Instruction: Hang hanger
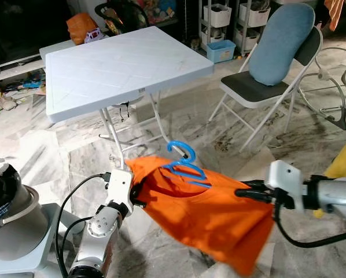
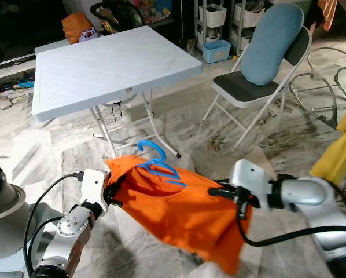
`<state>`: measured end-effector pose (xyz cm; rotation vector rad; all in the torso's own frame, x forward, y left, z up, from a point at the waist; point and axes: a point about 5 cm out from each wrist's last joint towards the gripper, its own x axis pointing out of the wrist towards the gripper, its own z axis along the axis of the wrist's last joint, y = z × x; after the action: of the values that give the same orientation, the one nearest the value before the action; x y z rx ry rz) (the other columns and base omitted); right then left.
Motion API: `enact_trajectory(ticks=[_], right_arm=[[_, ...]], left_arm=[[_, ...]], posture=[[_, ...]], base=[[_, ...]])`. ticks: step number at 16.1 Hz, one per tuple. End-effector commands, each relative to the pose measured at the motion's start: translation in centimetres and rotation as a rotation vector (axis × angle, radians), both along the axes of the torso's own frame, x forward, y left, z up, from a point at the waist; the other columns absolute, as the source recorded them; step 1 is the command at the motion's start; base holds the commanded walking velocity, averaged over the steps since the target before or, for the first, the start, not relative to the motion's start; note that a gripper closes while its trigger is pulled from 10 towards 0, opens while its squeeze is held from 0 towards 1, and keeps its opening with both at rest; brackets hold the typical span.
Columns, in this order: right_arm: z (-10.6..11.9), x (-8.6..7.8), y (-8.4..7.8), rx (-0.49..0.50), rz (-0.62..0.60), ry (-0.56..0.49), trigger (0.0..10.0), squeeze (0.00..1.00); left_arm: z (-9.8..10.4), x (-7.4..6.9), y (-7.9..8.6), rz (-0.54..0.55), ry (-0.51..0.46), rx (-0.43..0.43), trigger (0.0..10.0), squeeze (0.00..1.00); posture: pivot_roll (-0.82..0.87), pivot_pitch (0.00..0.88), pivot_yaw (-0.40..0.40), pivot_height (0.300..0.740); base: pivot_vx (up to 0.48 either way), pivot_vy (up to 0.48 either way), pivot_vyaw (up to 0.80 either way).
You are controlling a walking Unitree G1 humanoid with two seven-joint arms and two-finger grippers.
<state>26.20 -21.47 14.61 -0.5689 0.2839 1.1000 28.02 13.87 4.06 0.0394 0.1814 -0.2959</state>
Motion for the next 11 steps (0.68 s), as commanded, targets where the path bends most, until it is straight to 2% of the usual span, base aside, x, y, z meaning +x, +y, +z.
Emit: enact_trajectory(ticks=[1,3,5,7,8,9,10,11], right_arm=[[1.0,0.6,0.4,0.013,-0.01,-0.062,10.0,0.0],[1.5,1.9,1.0,0.063,-0.077,-0.126,10.0,0.0],[1.5,3.1,2.5,0.117,-0.154,-0.171,10.0,0.0],[1.5,3.7,3.7,0.161,-0.186,-0.19,10.0,0.0],[1.4,4.0,4.8,0.193,-0.196,-0.203,10.0,0.0],[1.4,4.3,5.9,0.246,-0.219,-0.194,10.0,0.0],[1.4,4.3,6.6,0.264,-0.213,-0.197,10.0,0.0],[1.3,4.3,7.0,0.276,-0.22,-0.197,10.0,0.0]], left_arm=[[0.3,0.2,0.6,0.018,-0.019,0.026,10.0,1.0],[0.9,0.6,0.6,0.036,-0.053,0.026,10.0,1.0],[1.9,1.1,0.3,0.066,-0.123,0.035,10.0,1.0],[2.3,1.2,0.1,0.067,-0.155,0.054,10.0,1.0],[2.5,1.2,-0.3,0.039,-0.172,0.068,10.0,0.95],[2.4,1.0,-0.9,0.001,-0.177,0.095,10.0,0.05],[2.2,0.8,-1.2,-0.015,-0.172,0.09,10.0,0.0],[1.9,0.6,-1.4,-0.015,-0.164,0.084,10.0,0.0]], posture=[[-0.11,0.0,0.115,0.74],[-0.11,0.0,0.115,0.74],[-0.11,0.0,0.107,0.74],[-0.11,0.0,0.101,0.74],[-0.11,0.0,0.099,0.74],[-0.1,0.0,0.094,0.74],[-0.1,0.0,0.091,0.74],[-0.1,0.0,0.092,0.74]], base=[[0.0,0.0,0.0],[0.0,0.0,0.0],[0.0,0.0,0.0],[0.0,0.0,0.0],[0.0,0.0,0.0],[0.0,0.0,0.0],[0.0,0.0,0.0],[0.0,0.0,0.0]])
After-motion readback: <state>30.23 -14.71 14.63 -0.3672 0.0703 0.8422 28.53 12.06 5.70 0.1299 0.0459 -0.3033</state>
